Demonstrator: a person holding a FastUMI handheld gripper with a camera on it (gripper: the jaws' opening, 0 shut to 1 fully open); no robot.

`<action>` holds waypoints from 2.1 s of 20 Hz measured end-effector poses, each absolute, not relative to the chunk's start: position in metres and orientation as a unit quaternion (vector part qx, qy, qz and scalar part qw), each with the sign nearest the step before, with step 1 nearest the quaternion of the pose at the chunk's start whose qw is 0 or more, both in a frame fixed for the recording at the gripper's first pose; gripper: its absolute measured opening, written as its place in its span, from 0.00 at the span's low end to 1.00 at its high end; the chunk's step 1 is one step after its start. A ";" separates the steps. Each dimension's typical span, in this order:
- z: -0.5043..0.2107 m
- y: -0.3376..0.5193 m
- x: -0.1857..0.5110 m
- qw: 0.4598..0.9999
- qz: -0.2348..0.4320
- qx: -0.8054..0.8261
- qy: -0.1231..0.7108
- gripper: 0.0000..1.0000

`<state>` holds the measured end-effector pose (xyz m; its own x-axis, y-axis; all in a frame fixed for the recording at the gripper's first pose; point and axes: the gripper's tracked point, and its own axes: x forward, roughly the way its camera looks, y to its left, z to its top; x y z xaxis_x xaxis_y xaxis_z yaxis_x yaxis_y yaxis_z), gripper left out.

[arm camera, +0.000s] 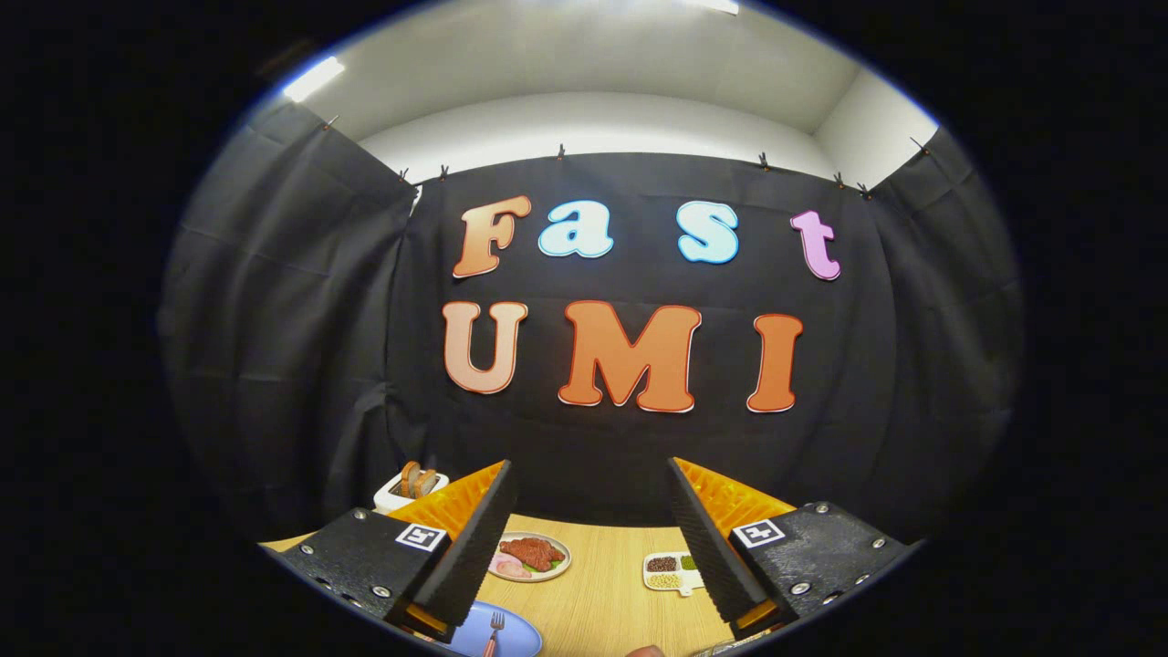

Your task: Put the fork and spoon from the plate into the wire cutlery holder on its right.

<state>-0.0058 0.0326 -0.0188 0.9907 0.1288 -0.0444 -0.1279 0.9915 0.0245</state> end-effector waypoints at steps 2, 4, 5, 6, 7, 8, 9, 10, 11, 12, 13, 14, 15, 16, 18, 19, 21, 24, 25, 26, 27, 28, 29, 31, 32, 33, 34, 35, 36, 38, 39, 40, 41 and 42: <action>-0.041 0.044 -0.005 0.995 0.081 0.005 0.057 0.98; -0.068 0.057 -0.006 0.990 0.098 0.005 0.101 0.98; -0.083 0.064 -0.008 0.986 0.107 0.005 0.127 0.98; -0.098 0.071 -0.010 0.982 0.116 0.007 0.152 0.98; -0.110 0.079 -0.012 0.977 0.126 0.011 0.173 0.98; -0.124 0.087 -0.012 0.971 0.136 0.013 0.195 0.98; -0.141 0.094 -0.014 0.964 0.144 0.014 0.223 0.98; -0.159 0.101 -0.018 0.954 0.153 0.013 0.255 0.98; -0.178 0.107 -0.024 0.944 0.162 0.012 0.289 0.98; -0.197 0.115 -0.029 0.931 0.167 0.010 0.324 0.97; -0.216 0.121 -0.037 0.917 0.174 0.010 0.359 0.96; -0.233 0.126 -0.044 0.901 0.179 0.011 0.394 0.95; -0.250 0.133 -0.051 0.886 0.185 0.011 0.425 0.92; -0.265 0.138 -0.057 0.872 0.188 0.011 0.453 0.91; -0.288 0.146 -0.061 0.857 0.191 0.006 0.478 0.85; -0.301 0.147 -0.064 0.847 0.193 -0.005 0.495 0.84; -0.326 0.149 -0.077 0.819 0.198 -0.018 0.538 0.82; -0.350 0.163 -0.085 0.798 0.200 -0.002 0.569 0.76; -0.358 0.161 -0.087 0.794 0.195 -0.006 0.576 0.74; -0.366 0.159 -0.088 0.791 0.189 -0.011 0.581 0.73; -0.374 0.159 -0.090 0.790 0.186 -0.014 0.584 0.72; -0.381 0.160 -0.095 0.786 0.184 -0.015 0.590 0.70; -0.387 0.161 -0.100 0.782 0.183 -0.014 0.596 0.65; -0.396 0.161 -0.111 0.776 0.179 -0.016 0.605 0.59; -0.399 0.162 -0.115 0.776 0.177 -0.014 0.605 0.56; -0.400 0.164 -0.117 0.779 0.176 -0.010 0.602 0.51; -0.403 0.165 -0.119 0.782 0.174 -0.008 0.599 0.48; -0.406 0.166 -0.121 0.782 0.174 -0.008 0.598 0.42; -0.409 0.165 -0.122 0.785 0.170 -0.009 0.595 0.37; -0.411 0.164 -0.120 0.792 0.164 -0.005 0.587 0.27; -0.410 0.165 -0.119 0.795 0.164 0.000 0.584 0.20; -0.410 0.166 -0.120 0.795 0.165 0.007 0.584 0.18; -0.408 0.166 -0.120 0.794 0.164 0.016 0.585 0.15; -0.405 0.167 -0.120 0.794 0.162 0.027 0.586 0.13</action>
<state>-0.1203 0.1666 -0.4050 0.2611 0.2897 -0.9208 -0.2259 0.9458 0.2334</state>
